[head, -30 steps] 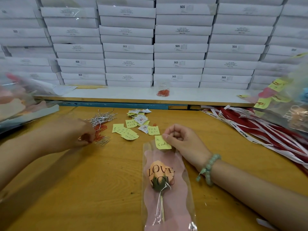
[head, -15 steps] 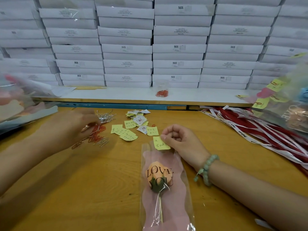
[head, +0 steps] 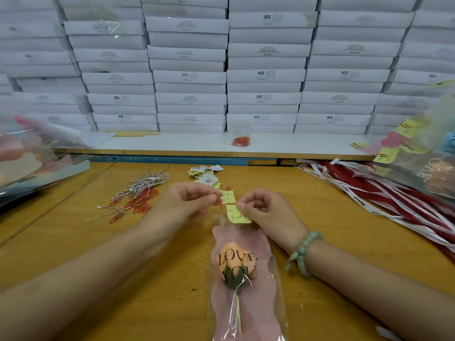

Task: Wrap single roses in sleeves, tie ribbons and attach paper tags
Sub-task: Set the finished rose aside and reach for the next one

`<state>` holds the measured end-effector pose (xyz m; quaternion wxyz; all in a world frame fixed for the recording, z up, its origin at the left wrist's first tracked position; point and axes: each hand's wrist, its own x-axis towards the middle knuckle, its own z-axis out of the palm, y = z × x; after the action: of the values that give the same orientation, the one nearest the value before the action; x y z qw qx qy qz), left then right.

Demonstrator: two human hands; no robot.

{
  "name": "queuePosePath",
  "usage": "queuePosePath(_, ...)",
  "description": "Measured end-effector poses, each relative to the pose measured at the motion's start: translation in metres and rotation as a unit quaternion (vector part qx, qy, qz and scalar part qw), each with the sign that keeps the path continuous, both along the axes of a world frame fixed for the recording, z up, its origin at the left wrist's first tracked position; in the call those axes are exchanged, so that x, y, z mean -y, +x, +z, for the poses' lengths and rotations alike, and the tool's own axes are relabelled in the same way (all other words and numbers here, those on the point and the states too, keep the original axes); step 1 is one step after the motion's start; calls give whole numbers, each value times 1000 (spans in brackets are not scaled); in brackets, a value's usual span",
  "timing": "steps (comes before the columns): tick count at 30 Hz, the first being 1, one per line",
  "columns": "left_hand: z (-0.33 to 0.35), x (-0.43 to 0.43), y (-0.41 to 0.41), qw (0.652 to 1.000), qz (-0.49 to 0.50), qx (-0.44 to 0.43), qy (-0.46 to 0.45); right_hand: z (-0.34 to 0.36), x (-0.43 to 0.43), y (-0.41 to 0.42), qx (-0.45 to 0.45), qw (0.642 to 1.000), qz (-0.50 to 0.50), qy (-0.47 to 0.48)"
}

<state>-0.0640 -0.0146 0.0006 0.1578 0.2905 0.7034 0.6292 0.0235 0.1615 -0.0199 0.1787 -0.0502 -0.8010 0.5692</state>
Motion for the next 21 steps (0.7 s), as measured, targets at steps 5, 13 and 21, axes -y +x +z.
queuePosePath(5,-12,-6,5,999,-14,14,36,-1,-1,1,-13,1000,12,-7)
queuePosePath(13,-15,-2,-1,992,-123,8,38,0,1,3,-25,999,29,-6)
queuePosePath(21,-17,-4,-2,990,-137,-28,6,3,3,5,-34,999,30,-12)
